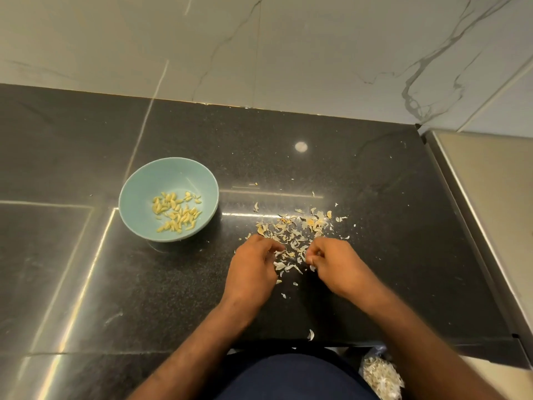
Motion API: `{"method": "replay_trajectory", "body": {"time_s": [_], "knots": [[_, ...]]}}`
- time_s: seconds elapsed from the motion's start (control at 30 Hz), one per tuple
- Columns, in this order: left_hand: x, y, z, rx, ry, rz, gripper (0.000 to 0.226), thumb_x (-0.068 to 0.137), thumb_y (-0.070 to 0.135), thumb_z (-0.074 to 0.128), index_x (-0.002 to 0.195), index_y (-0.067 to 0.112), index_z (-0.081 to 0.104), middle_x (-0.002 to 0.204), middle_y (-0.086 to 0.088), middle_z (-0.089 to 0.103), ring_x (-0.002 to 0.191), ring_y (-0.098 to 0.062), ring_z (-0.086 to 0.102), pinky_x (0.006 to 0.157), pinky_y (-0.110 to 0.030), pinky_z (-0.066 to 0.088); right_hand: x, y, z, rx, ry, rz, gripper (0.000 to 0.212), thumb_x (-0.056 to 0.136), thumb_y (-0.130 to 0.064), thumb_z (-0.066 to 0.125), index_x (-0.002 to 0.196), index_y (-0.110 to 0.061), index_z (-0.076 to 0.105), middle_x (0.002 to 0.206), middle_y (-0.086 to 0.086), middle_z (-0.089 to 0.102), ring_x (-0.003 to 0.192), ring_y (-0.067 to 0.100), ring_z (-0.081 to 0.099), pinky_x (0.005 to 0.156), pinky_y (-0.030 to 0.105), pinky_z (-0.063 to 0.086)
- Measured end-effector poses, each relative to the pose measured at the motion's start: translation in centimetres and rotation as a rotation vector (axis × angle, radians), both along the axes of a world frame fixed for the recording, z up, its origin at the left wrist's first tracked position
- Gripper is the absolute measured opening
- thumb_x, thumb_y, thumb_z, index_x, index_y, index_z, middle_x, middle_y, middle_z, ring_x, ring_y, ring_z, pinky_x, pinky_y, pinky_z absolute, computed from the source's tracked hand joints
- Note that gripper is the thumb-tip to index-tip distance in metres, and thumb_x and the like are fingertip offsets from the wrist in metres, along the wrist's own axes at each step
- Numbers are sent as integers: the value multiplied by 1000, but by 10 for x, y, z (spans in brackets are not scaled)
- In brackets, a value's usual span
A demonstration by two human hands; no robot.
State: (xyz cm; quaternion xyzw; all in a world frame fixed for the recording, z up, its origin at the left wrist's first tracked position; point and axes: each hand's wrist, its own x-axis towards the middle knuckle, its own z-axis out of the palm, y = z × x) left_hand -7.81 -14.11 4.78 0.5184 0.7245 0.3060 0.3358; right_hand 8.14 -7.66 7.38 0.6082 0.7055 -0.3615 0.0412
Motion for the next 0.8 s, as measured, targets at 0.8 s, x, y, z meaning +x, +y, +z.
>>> {"method": "replay_trajectory", "body": {"time_s": [0.8], "knots": [[-16,1,40,-76,-920,154,15,86,-3,67,76,4,76,71,-13,70,66,-18,62,65,-25,53,-15,-20,40,210,799,-81,27,83,2,74,86,-24,77,81,-11,76,78,6,72,71,16,55]]}}
